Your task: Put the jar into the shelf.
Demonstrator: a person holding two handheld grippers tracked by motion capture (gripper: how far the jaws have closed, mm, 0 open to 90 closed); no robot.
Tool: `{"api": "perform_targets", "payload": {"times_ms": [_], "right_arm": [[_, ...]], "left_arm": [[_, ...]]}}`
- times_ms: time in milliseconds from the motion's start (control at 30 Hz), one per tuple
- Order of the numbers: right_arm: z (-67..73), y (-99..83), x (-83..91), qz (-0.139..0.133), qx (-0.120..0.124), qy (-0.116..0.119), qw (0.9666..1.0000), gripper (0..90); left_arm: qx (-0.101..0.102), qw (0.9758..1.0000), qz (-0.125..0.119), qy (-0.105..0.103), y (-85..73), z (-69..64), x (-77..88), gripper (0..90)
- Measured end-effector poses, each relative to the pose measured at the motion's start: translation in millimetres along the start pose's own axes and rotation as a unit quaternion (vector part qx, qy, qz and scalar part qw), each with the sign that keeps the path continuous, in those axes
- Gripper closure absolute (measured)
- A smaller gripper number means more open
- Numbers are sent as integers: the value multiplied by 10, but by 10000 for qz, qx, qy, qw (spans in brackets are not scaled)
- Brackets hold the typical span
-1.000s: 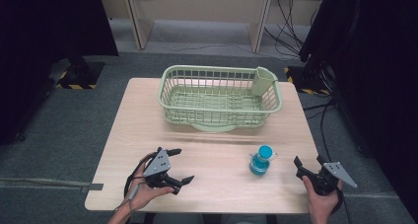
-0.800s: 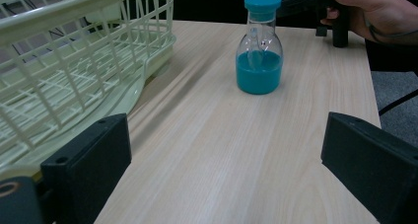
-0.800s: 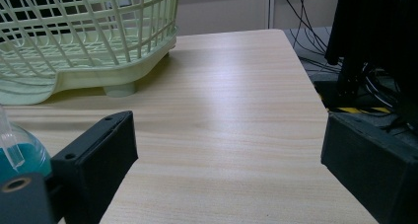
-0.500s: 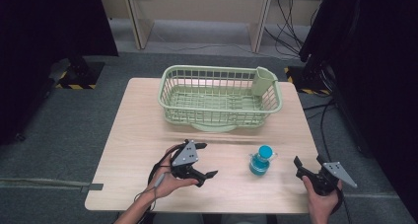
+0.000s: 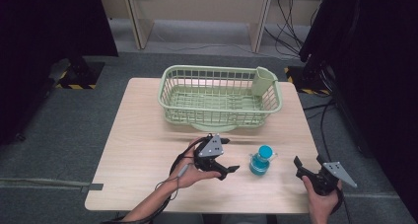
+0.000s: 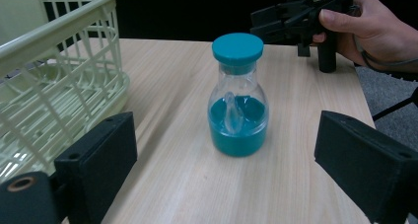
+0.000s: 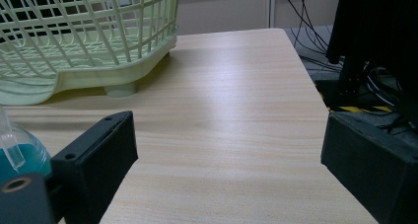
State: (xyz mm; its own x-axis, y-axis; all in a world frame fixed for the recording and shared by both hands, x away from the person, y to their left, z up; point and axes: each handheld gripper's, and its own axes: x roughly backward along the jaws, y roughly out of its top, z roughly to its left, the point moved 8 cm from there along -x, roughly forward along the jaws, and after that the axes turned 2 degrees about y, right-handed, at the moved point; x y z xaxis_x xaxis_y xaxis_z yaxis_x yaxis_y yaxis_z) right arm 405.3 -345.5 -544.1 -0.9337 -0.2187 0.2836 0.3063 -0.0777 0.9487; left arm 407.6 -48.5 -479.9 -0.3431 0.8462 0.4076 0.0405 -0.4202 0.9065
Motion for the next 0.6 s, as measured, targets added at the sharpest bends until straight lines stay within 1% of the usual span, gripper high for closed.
{"api": "perform_targets", "payload": {"times_ms": [100,167,233,333,367,433,600], "right_arm": [[2,0,-1,-1,5,1,10000,71],[2,0,-2,0,5,3,10000,71],[1,0,-3,1,2,4,10000,71],[1,1,-3,0,3,5,10000,71],[3,1,-4,0,5,9,10000,72],[2,1,-4,-2,14,7,10000,72],[2,1,-4,-4,-8,14,10000,72]], "left_arm": [[-15,10000,82,-54,36,-4,-113,112],[21,9999,93,-111,61,-14,-180,115],[25,9999,111,-126,83,-20,-241,122],[0,9997,154,-163,130,-24,-340,130],[-15,9997,141,-208,155,-29,-379,131],[-13,9997,156,-177,206,-22,-448,133],[17,9994,205,-261,272,-37,-619,138]]}}
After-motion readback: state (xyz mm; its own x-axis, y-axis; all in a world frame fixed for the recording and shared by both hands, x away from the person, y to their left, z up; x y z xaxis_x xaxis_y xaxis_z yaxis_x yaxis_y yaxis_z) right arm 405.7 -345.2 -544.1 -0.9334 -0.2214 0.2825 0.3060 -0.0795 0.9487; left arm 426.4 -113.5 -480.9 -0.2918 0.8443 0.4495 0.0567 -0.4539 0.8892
